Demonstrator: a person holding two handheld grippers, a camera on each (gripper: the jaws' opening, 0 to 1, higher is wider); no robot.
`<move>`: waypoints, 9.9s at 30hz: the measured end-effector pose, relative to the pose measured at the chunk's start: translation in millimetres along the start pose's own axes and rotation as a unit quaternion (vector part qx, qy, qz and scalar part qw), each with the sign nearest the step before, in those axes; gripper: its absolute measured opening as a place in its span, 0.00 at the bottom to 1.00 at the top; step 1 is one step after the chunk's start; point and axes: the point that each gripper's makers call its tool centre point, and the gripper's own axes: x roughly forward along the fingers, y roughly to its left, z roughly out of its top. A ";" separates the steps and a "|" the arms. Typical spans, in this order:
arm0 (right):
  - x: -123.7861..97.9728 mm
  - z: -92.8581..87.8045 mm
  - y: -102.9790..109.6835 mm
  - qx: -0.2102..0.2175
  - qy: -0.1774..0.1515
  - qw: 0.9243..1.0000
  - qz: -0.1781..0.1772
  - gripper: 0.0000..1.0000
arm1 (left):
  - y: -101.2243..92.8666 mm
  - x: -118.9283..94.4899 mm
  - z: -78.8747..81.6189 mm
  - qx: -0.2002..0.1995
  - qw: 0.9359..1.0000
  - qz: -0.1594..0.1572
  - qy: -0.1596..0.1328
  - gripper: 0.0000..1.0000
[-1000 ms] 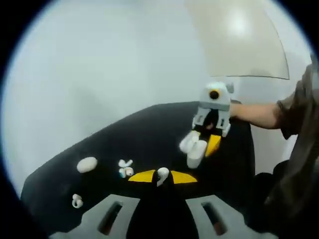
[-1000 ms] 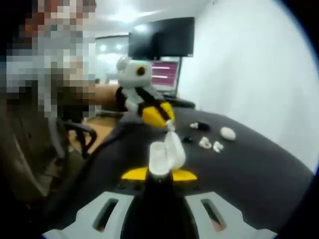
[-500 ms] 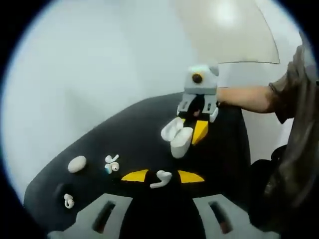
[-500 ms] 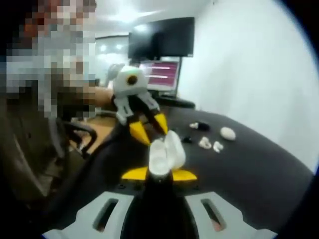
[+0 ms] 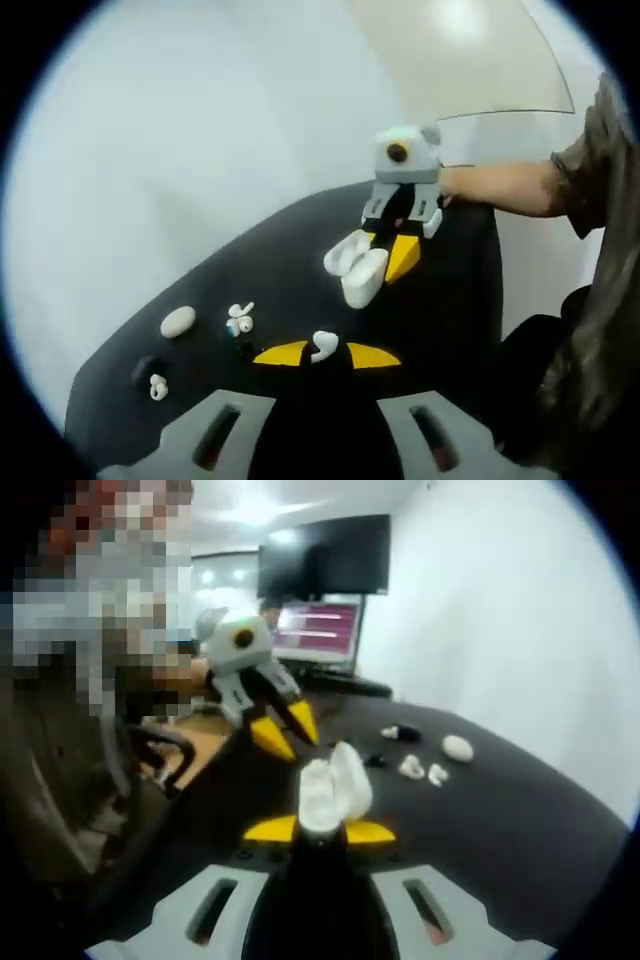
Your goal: Pick up three earphones and place each one into its charging case using tactile feedback, ensure that each earphone is properly inserted and securely positioned inside the case.
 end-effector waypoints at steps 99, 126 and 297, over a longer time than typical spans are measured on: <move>-2.8 0.4 -0.5 0.000 0.000 1.000 -0.001 0.17 | 107.9 114.7 -5.0 -0.185 0.976 -0.020 0.112 0.08; -4.3 -1.5 -4.8 -0.004 -0.001 1.000 0.000 0.17 | 78.5 102.6 15.5 -0.147 0.984 -0.073 0.063 0.09; -0.6 -0.1 -1.7 -0.004 -0.001 1.000 0.000 0.17 | 9.0 159.7 50.3 -0.049 0.982 -0.182 0.029 0.14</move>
